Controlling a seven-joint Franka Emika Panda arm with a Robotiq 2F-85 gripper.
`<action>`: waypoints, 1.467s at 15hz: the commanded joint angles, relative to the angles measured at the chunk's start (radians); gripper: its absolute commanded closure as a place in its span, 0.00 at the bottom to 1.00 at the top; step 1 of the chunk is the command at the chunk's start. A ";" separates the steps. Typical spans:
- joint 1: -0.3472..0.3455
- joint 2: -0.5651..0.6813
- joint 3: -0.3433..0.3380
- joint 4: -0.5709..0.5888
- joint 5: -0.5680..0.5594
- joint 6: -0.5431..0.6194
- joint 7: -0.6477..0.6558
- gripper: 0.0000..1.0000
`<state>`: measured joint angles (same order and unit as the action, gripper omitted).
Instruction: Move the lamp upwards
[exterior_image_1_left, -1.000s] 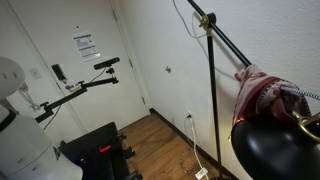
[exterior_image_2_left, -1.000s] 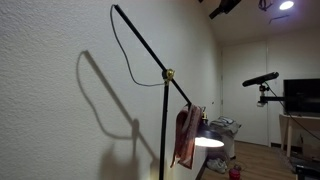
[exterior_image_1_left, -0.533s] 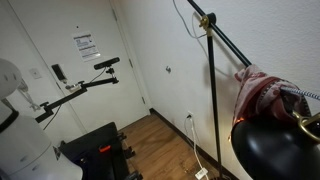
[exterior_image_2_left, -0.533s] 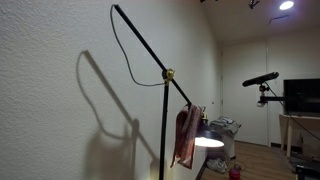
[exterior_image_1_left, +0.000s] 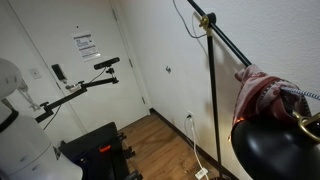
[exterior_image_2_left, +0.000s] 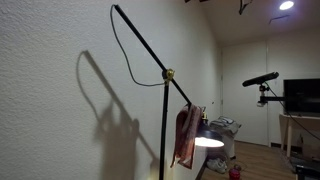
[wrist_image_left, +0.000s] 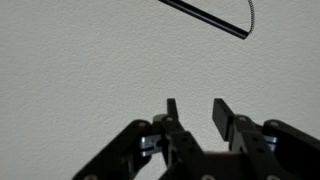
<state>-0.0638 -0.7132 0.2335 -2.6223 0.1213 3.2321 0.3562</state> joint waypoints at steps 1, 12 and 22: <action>-0.026 0.061 0.021 0.076 0.047 -0.031 0.002 0.87; -0.012 0.052 0.013 0.045 0.049 -0.003 -0.019 1.00; -0.214 0.124 0.180 0.138 0.031 0.069 0.023 1.00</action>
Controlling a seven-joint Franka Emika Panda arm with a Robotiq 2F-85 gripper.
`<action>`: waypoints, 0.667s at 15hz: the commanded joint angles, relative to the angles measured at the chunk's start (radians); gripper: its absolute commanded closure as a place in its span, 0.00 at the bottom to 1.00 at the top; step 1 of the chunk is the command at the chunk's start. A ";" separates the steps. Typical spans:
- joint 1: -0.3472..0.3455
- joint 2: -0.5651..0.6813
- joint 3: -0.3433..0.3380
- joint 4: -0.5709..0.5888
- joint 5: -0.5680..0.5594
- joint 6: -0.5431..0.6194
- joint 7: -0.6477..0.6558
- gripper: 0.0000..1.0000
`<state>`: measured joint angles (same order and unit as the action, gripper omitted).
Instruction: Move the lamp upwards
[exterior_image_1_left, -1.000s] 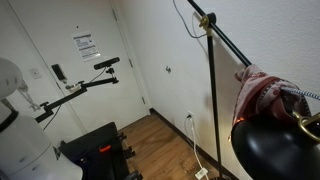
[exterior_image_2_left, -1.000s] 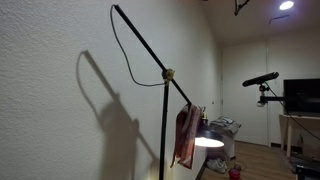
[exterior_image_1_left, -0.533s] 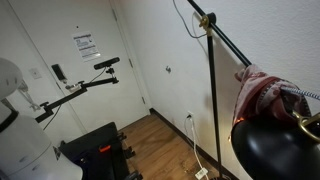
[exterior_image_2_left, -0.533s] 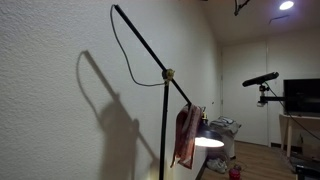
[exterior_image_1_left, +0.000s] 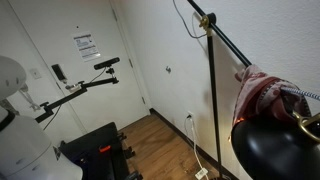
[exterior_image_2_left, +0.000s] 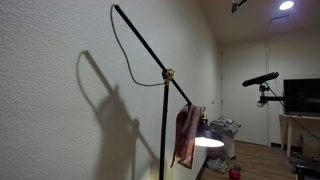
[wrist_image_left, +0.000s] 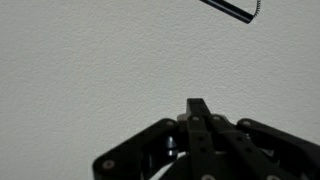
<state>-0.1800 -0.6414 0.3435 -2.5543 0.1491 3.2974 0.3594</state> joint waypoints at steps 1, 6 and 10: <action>-0.111 0.065 0.081 0.089 0.001 -0.004 0.017 1.00; -0.134 0.168 0.114 0.219 -0.016 -0.077 -0.009 1.00; -0.075 0.262 0.087 0.319 -0.022 -0.157 -0.030 1.00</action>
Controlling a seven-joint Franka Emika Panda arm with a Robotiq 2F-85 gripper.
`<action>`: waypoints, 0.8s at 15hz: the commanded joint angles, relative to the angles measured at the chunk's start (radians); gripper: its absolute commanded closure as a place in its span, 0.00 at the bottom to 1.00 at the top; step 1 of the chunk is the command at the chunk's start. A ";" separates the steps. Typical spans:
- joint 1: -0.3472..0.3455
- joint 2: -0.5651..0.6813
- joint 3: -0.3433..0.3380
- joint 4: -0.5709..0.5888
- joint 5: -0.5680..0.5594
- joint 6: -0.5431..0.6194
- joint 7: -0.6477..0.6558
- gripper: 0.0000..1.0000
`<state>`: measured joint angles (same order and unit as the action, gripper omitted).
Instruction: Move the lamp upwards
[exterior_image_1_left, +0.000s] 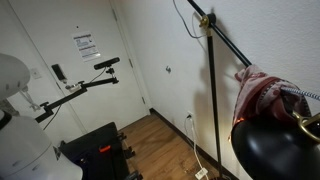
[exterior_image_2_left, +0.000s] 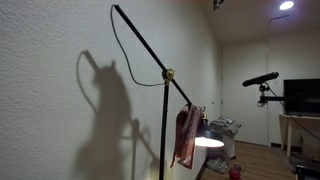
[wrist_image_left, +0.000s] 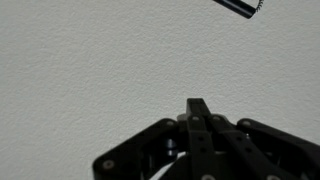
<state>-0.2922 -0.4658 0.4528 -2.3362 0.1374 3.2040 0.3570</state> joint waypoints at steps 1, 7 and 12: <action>0.028 0.101 -0.012 0.122 -0.013 -0.084 -0.026 1.00; 0.016 0.127 0.004 0.149 -0.022 -0.136 -0.004 0.99; 0.016 0.144 0.004 0.173 -0.029 -0.163 -0.004 0.99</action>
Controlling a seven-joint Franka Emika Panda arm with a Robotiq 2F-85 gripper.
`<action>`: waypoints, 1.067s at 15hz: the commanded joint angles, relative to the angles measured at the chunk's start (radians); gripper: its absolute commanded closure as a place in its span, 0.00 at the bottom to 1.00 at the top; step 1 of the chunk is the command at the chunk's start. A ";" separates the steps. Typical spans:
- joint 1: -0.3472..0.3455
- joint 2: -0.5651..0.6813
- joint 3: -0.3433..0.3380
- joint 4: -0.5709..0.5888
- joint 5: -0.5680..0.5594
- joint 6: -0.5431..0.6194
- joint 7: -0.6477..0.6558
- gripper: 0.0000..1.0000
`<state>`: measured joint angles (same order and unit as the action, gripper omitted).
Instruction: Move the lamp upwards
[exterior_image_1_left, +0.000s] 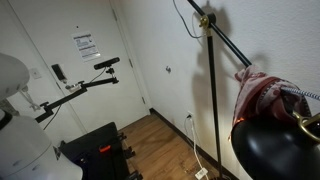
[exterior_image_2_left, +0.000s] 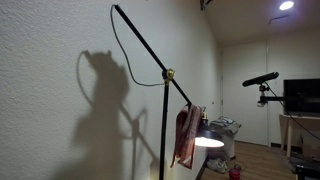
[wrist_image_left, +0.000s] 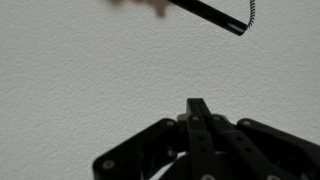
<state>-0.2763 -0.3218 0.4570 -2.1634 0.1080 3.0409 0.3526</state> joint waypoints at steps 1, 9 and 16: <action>0.000 0.000 0.000 0.000 0.000 0.000 0.000 1.00; 0.114 0.087 -0.043 0.030 0.042 -0.050 -0.050 1.00; 0.134 0.125 -0.080 0.077 0.042 -0.108 -0.051 1.00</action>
<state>-0.1606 -0.2204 0.4024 -2.1428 0.1262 2.9900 0.3384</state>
